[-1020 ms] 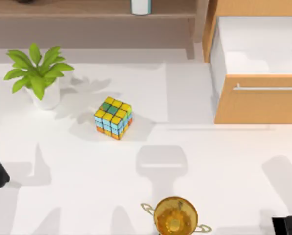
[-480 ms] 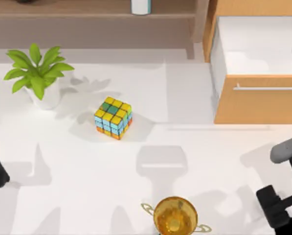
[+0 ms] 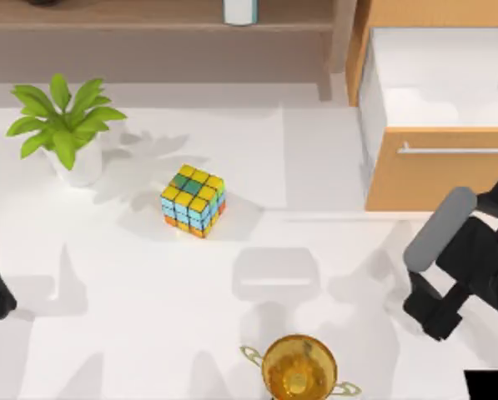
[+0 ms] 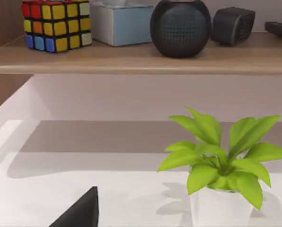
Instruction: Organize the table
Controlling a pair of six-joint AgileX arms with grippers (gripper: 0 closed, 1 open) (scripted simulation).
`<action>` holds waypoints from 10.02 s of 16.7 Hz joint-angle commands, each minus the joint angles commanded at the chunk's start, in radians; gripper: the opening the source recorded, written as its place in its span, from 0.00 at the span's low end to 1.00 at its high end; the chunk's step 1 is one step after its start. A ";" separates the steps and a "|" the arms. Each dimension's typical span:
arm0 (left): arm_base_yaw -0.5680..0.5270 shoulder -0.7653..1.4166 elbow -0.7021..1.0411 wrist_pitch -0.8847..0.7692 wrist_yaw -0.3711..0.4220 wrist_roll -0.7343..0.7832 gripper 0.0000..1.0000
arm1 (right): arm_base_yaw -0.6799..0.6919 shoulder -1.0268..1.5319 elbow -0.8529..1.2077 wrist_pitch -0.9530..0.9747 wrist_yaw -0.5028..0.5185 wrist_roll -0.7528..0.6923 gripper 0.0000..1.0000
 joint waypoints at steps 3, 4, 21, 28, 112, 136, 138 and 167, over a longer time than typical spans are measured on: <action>0.000 0.000 0.000 0.000 0.000 0.000 1.00 | 0.000 0.114 -0.048 0.327 0.043 -0.237 1.00; 0.000 0.000 0.000 0.000 0.000 0.000 1.00 | -0.002 0.154 -0.063 0.433 0.059 -0.312 1.00; 0.000 0.000 0.000 0.000 0.000 0.000 1.00 | -0.110 0.562 -0.121 1.320 0.226 -0.920 1.00; 0.000 0.000 0.000 0.000 0.000 0.000 1.00 | -0.142 0.576 -0.042 1.256 0.195 -0.920 1.00; 0.000 0.000 0.000 0.000 0.000 0.000 1.00 | -0.290 0.885 0.768 0.748 0.043 -0.916 0.60; 0.000 0.000 0.000 0.000 0.000 0.000 1.00 | -0.275 0.816 0.608 0.811 0.061 -0.898 1.00; 0.000 0.000 0.000 0.000 0.000 0.000 1.00 | -0.269 0.810 0.577 0.830 0.063 -0.901 1.00; 0.000 0.000 0.000 0.000 0.000 0.000 1.00 | 0.272 0.841 1.087 0.458 0.388 0.299 1.00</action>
